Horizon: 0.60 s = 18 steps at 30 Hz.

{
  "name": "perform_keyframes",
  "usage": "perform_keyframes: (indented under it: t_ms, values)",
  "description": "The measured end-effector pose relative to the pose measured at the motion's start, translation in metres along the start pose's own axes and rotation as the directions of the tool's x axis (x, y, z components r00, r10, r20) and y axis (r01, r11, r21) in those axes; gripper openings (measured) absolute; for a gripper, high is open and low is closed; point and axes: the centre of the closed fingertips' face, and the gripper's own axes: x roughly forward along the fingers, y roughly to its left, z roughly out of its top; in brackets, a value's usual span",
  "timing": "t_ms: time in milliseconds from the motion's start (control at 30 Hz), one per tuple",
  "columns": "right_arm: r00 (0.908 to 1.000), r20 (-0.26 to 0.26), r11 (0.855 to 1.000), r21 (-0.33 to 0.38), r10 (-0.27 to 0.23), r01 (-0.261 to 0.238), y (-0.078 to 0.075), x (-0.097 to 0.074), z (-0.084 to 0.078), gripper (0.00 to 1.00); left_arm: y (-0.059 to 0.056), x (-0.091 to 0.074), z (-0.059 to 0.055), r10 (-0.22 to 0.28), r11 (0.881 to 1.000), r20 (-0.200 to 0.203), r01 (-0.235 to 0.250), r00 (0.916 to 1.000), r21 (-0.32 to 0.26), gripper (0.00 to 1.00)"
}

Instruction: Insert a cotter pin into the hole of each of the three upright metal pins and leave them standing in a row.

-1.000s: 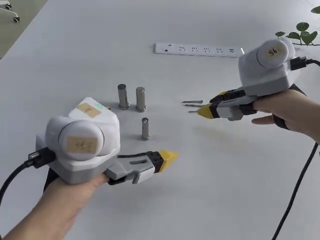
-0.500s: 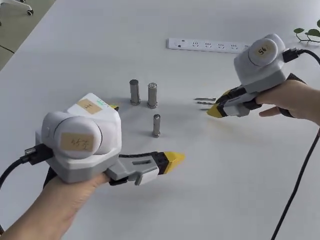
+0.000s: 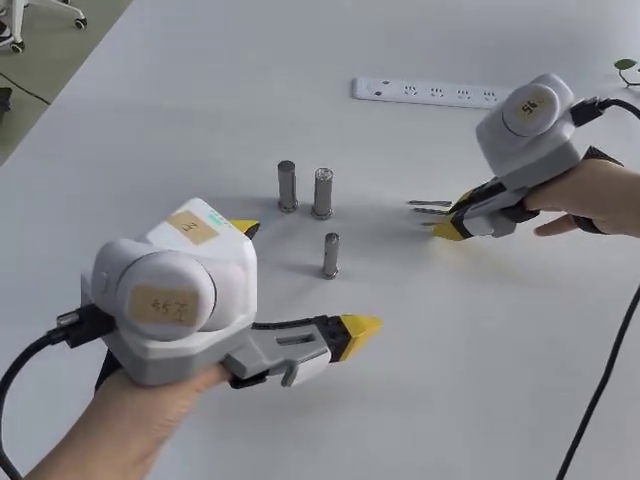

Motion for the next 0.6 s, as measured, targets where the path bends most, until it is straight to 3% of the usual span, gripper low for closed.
perform_keyframes:
  t_ms: [400, 500, 600]
  values:
    - [0.9978, -0.067, 0.995, -0.103, -0.003, -0.004, -0.001, 0.001, -0.006, 0.0, -0.009, 0.001, -0.005, -0.023, 1.0, -0.017, 0.023, 0.9996, -0.019, 0.9]
    - [0.995, -0.1, 0.982, -0.188, -0.001, -0.018, 0.004, -0.001, -0.008, 0.0, -0.01, 0.001, -0.007, -0.029, 0.999, -0.025, 0.029, 0.9993, -0.022, 0.89]
    - [0.9948, -0.101, 0.986, -0.165, 0.005, -0.022, 0.003, -0.001, -0.009, 0.0, -0.009, 0.0, -0.007, -0.027, 0.999, -0.024, 0.026, 0.9993, -0.027, 0.9]
